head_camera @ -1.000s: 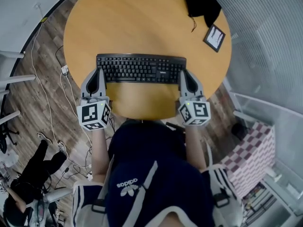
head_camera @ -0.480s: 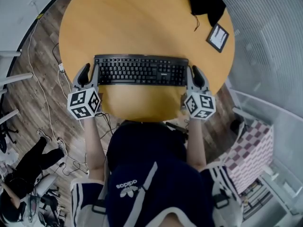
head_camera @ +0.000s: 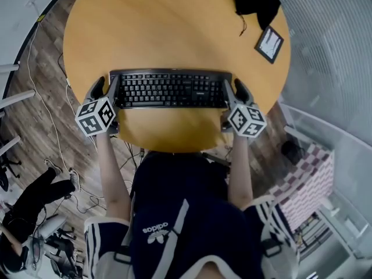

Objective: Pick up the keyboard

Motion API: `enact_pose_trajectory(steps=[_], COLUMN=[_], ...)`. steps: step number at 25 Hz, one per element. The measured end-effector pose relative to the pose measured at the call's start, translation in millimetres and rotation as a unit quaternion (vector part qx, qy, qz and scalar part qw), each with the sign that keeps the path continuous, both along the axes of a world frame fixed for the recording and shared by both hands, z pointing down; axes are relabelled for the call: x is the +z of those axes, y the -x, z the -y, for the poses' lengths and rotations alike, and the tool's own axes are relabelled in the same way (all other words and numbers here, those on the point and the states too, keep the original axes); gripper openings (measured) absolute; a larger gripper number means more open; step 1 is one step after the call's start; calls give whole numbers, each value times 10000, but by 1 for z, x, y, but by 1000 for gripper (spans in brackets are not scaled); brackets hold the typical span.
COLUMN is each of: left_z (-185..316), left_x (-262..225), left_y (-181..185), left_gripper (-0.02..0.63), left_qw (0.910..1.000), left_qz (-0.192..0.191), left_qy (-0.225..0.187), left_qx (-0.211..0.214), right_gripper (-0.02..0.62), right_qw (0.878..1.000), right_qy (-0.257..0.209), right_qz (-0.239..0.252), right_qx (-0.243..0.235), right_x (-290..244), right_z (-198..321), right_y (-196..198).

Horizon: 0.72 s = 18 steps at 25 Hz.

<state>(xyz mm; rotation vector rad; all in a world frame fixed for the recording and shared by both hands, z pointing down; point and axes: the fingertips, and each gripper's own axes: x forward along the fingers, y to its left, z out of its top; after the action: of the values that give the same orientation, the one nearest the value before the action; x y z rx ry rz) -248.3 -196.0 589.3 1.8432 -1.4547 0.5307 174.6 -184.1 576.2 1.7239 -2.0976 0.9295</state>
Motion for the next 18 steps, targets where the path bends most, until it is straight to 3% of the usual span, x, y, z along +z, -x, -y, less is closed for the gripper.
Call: enact_pose_trajectory(steps=[8, 18], left_z=[2, 4], left_x=[27, 34], left_y=[-4, -5], left_gripper=[204, 204], left_qw=[9987, 9974], left_qz=[-99, -352], left_qy=[484, 628], left_qx=[123, 68], right_gripper=[170, 173], right_qw=[9987, 9974], right_qy=[510, 701], right_qz=[73, 19], right_qx=[57, 152], right_x=[33, 41], right_z=[11, 12], right_y=[-2, -13])
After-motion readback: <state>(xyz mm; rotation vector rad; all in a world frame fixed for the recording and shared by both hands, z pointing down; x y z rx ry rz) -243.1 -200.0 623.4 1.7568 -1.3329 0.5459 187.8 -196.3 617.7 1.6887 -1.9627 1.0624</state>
